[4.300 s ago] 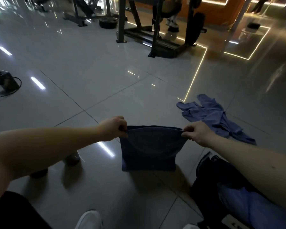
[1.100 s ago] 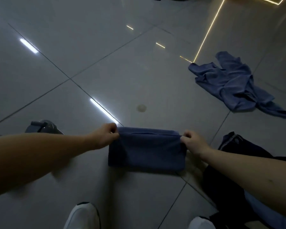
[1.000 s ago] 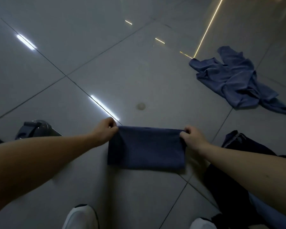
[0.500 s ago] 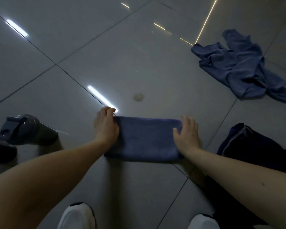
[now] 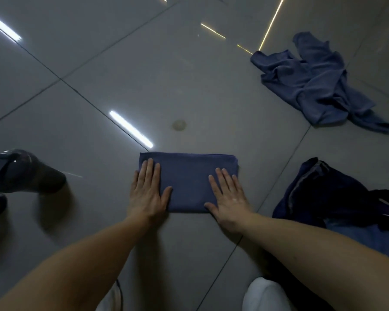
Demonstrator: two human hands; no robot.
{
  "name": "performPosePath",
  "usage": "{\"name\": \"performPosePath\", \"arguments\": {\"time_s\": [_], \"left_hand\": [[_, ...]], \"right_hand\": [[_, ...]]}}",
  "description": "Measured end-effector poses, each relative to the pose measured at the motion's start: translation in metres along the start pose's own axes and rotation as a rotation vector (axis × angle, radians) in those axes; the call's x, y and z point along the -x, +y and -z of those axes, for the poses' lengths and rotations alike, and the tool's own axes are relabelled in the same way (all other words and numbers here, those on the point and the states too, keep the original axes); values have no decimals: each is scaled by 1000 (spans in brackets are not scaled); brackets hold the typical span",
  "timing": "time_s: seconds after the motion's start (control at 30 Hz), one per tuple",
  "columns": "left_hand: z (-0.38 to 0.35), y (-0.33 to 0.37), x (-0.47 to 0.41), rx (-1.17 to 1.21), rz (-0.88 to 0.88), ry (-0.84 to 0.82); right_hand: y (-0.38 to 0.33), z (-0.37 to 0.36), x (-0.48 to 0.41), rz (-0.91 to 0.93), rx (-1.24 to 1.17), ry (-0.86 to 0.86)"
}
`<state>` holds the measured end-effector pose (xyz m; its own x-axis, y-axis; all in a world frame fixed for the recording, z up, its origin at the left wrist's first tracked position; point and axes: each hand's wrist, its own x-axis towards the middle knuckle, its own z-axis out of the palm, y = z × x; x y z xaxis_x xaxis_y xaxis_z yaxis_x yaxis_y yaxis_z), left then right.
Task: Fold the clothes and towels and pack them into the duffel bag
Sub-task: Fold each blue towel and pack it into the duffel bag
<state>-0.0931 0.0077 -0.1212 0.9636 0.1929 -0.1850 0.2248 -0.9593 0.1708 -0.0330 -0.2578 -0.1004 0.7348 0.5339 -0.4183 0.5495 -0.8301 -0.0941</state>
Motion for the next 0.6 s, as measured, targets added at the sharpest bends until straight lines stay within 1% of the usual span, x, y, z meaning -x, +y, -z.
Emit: {"name": "performPosePath", "arguments": {"time_s": [0.07, 0.17, 0.2, 0.23, 0.3, 0.37, 0.43, 0.5, 0.6], "left_hand": [[4, 6, 0, -13, -3, -31], [21, 31, -5, -3, 15, -11], [27, 41, -6, 1, -7, 22], [34, 51, -6, 17, -57, 45], [43, 76, -1, 65, -228, 39], [44, 106, 5, 68, -420, -16], [38, 132, 8, 57, -568, -82], [27, 150, 9, 17, -626, -121], [17, 162, 9, 9, -545, -158]], "right_hand": [[-1, 10, 2, -23, -59, 8], [9, 37, -11, -143, -162, 219], [15, 47, -20, -184, -172, 253], [20, 55, -30, -210, -191, 243], [29, 67, -44, -258, -294, 153], [39, 72, -56, -280, -376, 126], [46, 77, -64, -283, -373, 112], [52, 80, -68, -281, -335, 73], [56, 83, -67, -286, -288, 27]]}}
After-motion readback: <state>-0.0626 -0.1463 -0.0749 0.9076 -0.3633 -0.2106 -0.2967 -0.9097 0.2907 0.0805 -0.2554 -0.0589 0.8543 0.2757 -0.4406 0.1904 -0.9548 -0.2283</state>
